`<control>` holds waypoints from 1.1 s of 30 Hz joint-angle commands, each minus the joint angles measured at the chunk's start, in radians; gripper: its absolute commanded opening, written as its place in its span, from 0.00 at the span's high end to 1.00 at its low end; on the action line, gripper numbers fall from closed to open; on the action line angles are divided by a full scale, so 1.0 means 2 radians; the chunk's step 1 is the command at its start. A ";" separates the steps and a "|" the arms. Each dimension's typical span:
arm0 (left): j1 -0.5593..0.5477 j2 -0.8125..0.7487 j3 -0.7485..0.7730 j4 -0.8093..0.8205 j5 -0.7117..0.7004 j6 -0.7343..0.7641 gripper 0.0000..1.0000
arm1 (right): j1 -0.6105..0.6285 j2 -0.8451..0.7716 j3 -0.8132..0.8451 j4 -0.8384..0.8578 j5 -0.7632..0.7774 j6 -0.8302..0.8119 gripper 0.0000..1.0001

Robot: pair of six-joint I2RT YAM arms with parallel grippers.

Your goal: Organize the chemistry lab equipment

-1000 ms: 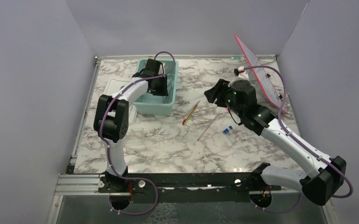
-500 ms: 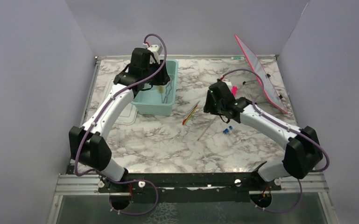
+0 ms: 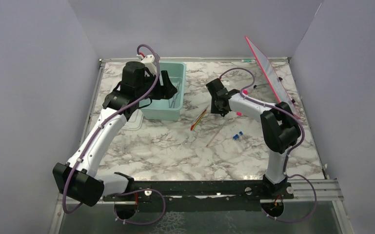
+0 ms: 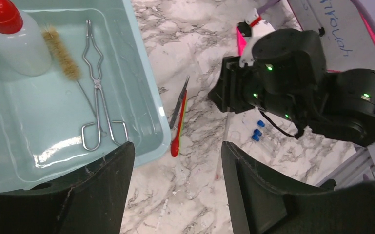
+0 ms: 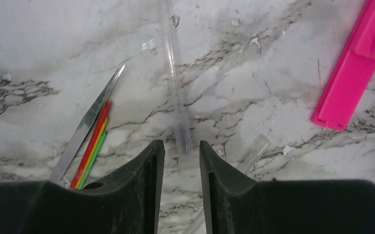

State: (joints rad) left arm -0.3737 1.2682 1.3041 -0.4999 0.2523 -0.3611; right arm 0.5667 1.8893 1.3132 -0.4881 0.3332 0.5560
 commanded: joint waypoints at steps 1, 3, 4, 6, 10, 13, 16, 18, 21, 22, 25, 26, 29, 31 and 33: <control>-0.001 -0.024 -0.013 0.008 0.029 -0.016 0.31 | -0.012 0.041 0.033 -0.004 0.012 -0.032 0.64; -0.001 -0.026 -0.015 0.008 0.032 -0.017 0.30 | -0.017 0.058 0.042 0.003 0.007 -0.046 0.65; -0.001 -0.027 -0.015 0.008 0.034 -0.017 0.30 | -0.019 0.065 0.046 0.007 0.004 -0.051 0.66; -0.001 -0.026 -0.013 0.007 0.037 -0.015 0.30 | -0.026 0.078 0.056 0.014 -0.009 -0.064 0.67; -0.001 -0.024 -0.010 0.008 0.042 -0.014 0.30 | -0.036 0.096 0.071 0.022 -0.048 -0.091 0.75; -0.001 -0.019 -0.009 0.008 0.050 -0.016 0.29 | -0.041 0.100 0.074 0.024 -0.069 -0.104 0.84; -0.001 -0.014 -0.007 0.008 0.058 -0.020 0.29 | -0.042 0.093 0.072 0.025 -0.066 -0.108 0.91; -0.001 -0.011 -0.008 0.012 0.065 -0.026 0.29 | -0.042 0.077 0.064 0.033 -0.067 -0.110 0.94; -0.001 -0.006 -0.012 0.023 0.080 -0.045 0.29 | -0.042 0.035 0.042 0.051 -0.084 -0.111 0.95; -0.001 -0.005 -0.014 0.029 0.086 -0.055 0.28 | -0.042 0.015 0.031 0.061 -0.098 -0.110 0.95; -0.001 -0.004 -0.024 0.057 0.107 -0.092 0.22 | -0.041 -0.055 -0.007 0.089 -0.154 -0.102 0.95; -0.001 -0.004 -0.029 0.069 0.112 -0.106 0.21 | -0.042 -0.076 -0.019 0.097 -0.178 -0.099 0.95; -0.001 -0.004 -0.046 0.119 0.130 -0.147 0.20 | -0.041 -0.141 -0.054 0.127 -0.252 -0.080 0.94; -0.001 -0.003 -0.054 0.145 0.132 -0.168 0.21 | -0.042 -0.177 -0.072 0.146 -0.296 -0.060 0.94; -0.002 0.000 -0.063 0.176 0.135 -0.191 0.22 | -0.041 -0.209 -0.087 0.174 -0.336 -0.039 0.94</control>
State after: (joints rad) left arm -0.3737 1.2606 1.2095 -0.3279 0.4610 -0.6060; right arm 0.4885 1.5784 1.1965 -0.2817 -0.1024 0.3943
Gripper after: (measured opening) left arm 0.790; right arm 0.060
